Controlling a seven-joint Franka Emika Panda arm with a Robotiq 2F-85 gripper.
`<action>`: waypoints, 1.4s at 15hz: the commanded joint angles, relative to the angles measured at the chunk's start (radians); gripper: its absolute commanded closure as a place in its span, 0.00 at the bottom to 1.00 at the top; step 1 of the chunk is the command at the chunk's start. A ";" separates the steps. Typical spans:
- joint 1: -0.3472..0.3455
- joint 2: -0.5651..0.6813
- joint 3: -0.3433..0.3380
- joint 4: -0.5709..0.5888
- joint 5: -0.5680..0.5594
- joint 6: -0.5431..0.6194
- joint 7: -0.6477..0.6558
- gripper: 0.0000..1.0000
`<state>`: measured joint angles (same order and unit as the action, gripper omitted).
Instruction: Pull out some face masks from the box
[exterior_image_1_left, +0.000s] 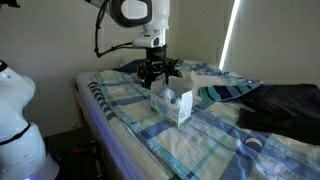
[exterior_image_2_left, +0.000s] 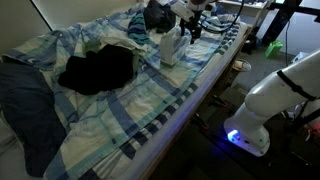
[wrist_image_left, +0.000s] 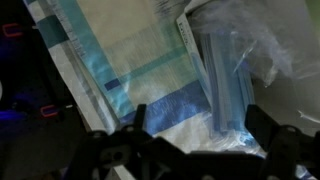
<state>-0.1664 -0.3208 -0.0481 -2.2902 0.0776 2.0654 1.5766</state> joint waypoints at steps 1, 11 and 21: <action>-0.012 0.061 -0.033 0.015 0.047 0.017 -0.008 0.01; -0.005 0.103 -0.049 0.070 0.066 0.015 0.000 0.00; 0.003 0.132 -0.044 0.119 0.064 0.020 -0.005 0.59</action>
<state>-0.1674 -0.2128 -0.0949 -2.1970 0.1254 2.0760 1.5750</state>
